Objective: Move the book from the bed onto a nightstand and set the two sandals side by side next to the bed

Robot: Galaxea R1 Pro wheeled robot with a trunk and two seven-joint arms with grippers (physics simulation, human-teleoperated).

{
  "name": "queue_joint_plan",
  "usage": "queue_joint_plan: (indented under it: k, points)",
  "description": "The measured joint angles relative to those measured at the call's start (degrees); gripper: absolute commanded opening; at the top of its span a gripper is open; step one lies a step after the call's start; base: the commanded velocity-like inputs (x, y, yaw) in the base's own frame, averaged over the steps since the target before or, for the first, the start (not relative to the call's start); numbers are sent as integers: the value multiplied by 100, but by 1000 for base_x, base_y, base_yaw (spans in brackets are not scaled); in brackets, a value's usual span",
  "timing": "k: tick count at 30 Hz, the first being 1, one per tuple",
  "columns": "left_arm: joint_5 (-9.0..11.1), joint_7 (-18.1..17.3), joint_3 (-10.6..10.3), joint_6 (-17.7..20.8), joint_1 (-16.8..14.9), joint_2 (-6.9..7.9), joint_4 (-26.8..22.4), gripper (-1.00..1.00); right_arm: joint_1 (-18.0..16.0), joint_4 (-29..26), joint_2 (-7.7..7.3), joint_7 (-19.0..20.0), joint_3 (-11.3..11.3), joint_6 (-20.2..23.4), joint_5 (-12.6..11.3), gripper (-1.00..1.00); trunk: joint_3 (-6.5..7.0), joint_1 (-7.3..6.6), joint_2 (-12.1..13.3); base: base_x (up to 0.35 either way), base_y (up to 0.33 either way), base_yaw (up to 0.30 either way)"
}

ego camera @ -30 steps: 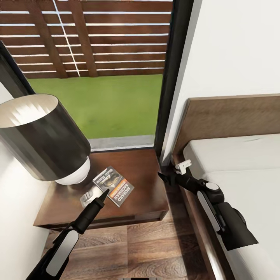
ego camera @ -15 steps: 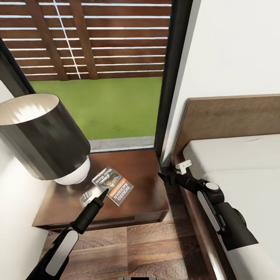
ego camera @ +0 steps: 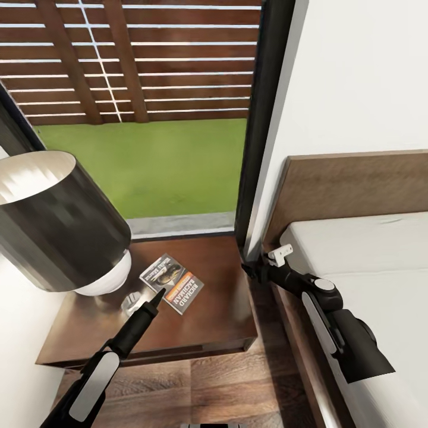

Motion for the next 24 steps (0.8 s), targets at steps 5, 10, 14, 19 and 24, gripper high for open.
queue_joint_plan:
  k: [5, 10, 14, 19, 24]
  points:
    - [106, -4, 1, 4, 0, 2, 75, -100, 0, 0, 0, 0, 0, 0, 0, 100, 0, 1, 0, 14, -2, 0]
    - [654, -7, 2, 12, 0, 8, 187, -100, 0, 0, 0, 0, 0, 0, 0, 100, 0, 1, 0, 1, 0, 0]
    - [889, -6, 2, 19, 0, 8, 272, -100, 0, 0, 1, 0, 0, -1, 0, 100, 0, 1, 0, 0, 0, 0]
    - [1108, -1, 2, 21, 0, 5, 414, -100, 0, 0, 1, -7, 0, -3, 0, 100, 0, 1, 0, 0, 0, 0]
    - [1146, -1, 2, 16, 0, 1, 486, -100, 1, 0, 3, -9, 0, -7, 0, 100, 0, 1, 0, 0, 0, 0]
